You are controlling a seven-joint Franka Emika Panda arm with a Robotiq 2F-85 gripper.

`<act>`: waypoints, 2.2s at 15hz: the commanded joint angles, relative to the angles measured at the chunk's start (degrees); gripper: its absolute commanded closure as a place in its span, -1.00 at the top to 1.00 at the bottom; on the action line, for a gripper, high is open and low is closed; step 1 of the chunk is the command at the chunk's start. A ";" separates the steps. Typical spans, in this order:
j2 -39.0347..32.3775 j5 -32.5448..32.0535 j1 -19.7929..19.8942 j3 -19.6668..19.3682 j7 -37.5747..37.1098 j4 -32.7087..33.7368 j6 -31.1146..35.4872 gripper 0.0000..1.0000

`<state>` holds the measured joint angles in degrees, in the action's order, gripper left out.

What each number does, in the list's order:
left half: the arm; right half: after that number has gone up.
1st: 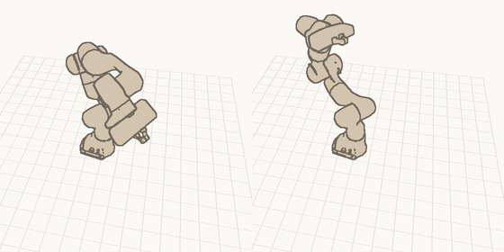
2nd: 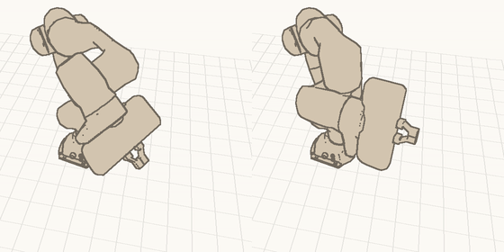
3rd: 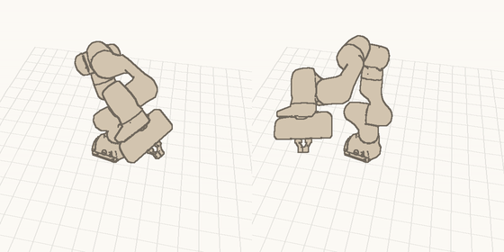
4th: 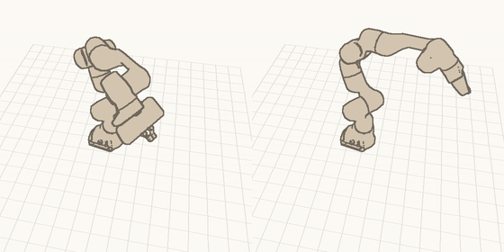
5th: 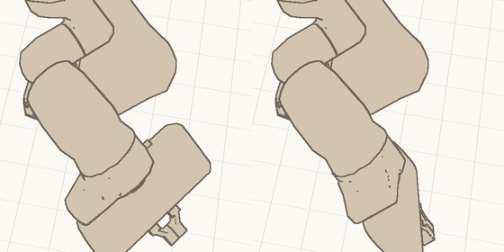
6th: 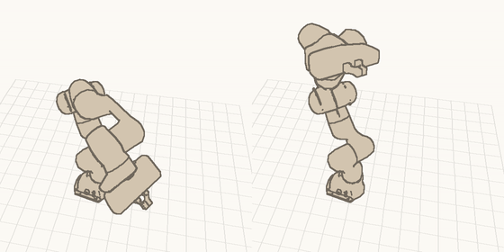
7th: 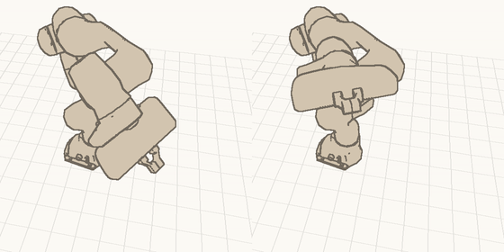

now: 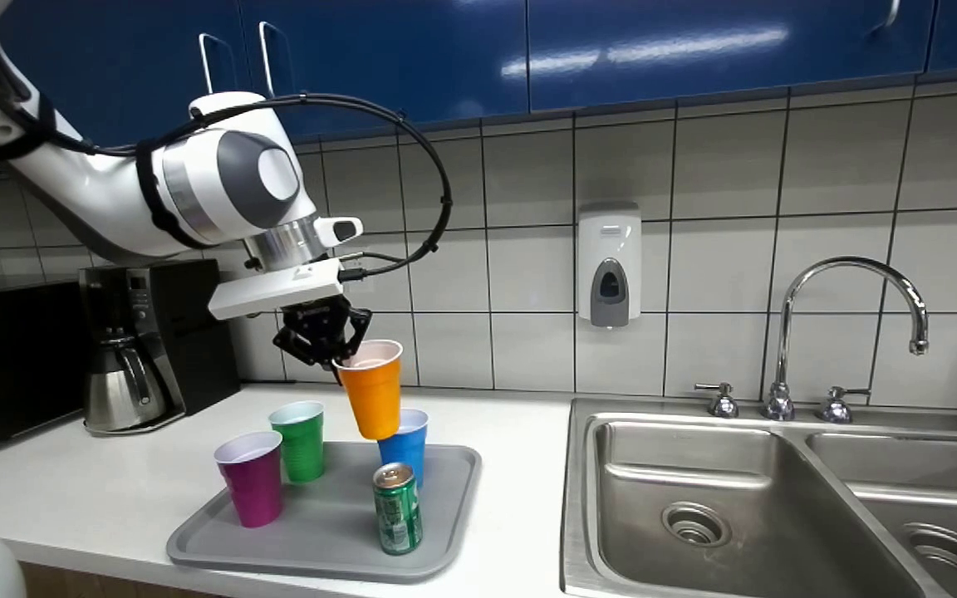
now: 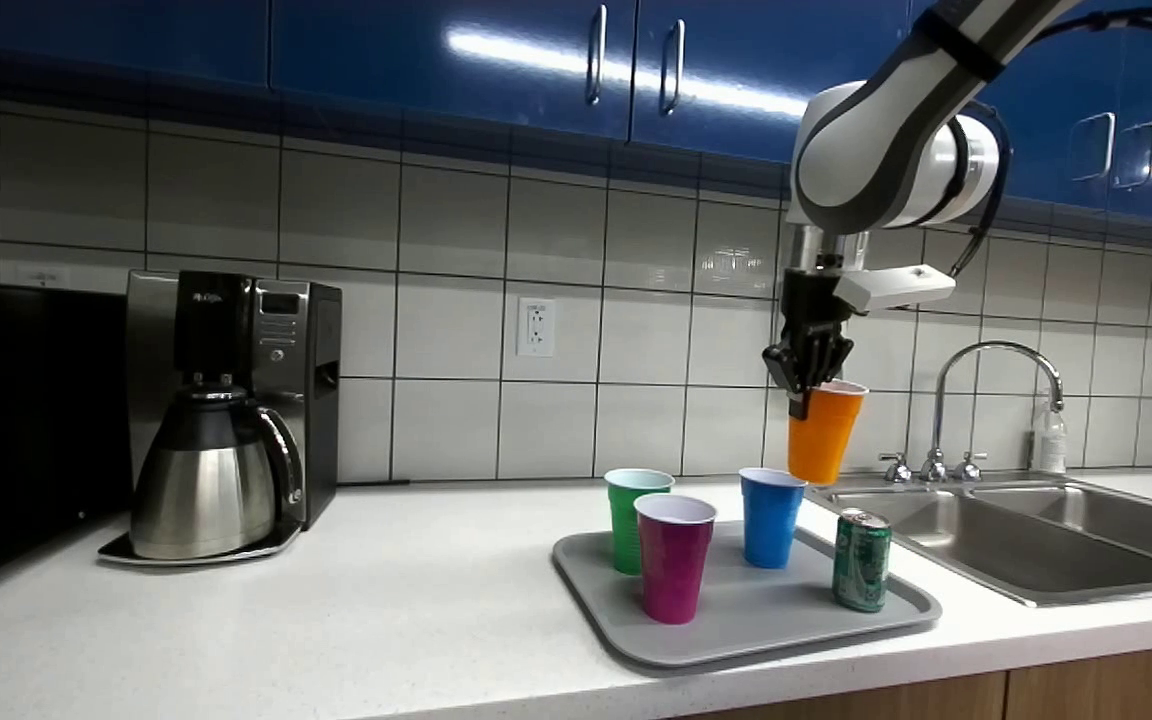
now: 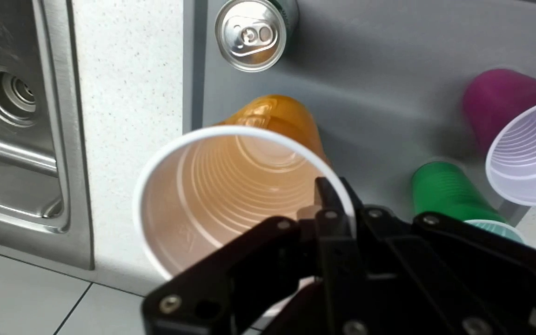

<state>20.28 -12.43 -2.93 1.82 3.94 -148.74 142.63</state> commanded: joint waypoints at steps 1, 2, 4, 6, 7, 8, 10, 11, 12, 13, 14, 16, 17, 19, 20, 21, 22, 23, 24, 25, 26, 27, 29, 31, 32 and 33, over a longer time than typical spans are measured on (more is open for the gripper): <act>4.26 1.38 -1.31 1.33 0.67 -2.70 -2.86 -0.99; 4.71 1.39 -1.69 1.62 0.49 -3.22 -3.17 -0.99; 5.67 2.27 -2.93 1.88 0.99 -4.58 -3.77 -0.99; 6.55 2.94 -3.96 2.37 0.79 -6.00 -3.98 -0.99; 6.85 3.40 -4.51 2.46 0.98 -6.61 -4.05 -0.99; 7.01 3.88 -4.98 2.49 1.08 -7.18 -3.85 -0.99; 6.98 4.97 -5.76 2.36 1.07 -8.23 -2.76 -0.99; 6.81 5.72 -6.12 2.15 1.37 -8.56 -2.58 -0.99; 6.65 6.01 -6.20 2.19 1.22 -8.82 -2.40 -0.99; 6.29 6.54 -6.40 1.99 1.52 -9.00 -2.26 -0.99; 6.00 6.72 -6.35 1.96 1.50 -9.15 -2.25 -0.99; 5.45 6.94 -6.11 1.86 1.61 -9.44 -2.03 -0.99; 5.12 6.74 -5.87 1.84 1.53 -9.54 -1.81 -0.99; 4.61 6.71 -5.80 1.55 1.99 -9.71 -1.56 -0.99; 4.22 6.63 -5.73 1.37 2.24 -9.79 -1.23 -0.99; 3.91 6.59 -5.69 1.22 2.43 -9.86 -1.09 -0.99; 3.44 6.48 -5.62 1.04 2.68 -9.83 -0.86 -0.99; 3.05 6.47 -5.62 0.89 3.03 -9.82 -0.71 -0.99; 2.50 6.45 -5.62 0.67 3.58 -9.71 -0.40 -0.99; 1.94 6.54 -5.65 0.40 4.22 -9.59 -0.07 -0.99; 1.42 6.60 -5.64 0.11 4.88 -9.48 0.20 -0.99; 0.84 6.55 -5.55 -0.12 5.42 -9.34 0.48 -0.99; -0.55 6.54 -5.41 -0.64 6.52 -8.96 1.03 -0.99; -1.84 6.58 -5.32 -1.01 7.59 -8.63 1.63 -0.99; -2.41 6.62 -5.31 -1.18 8.06 -8.52 2.00 -0.99; -3.03 6.48 -5.25 -1.29 8.50 -8.40 2.44 -0.99</act>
<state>19.14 -6.67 -9.01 0.76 9.16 -157.88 143.55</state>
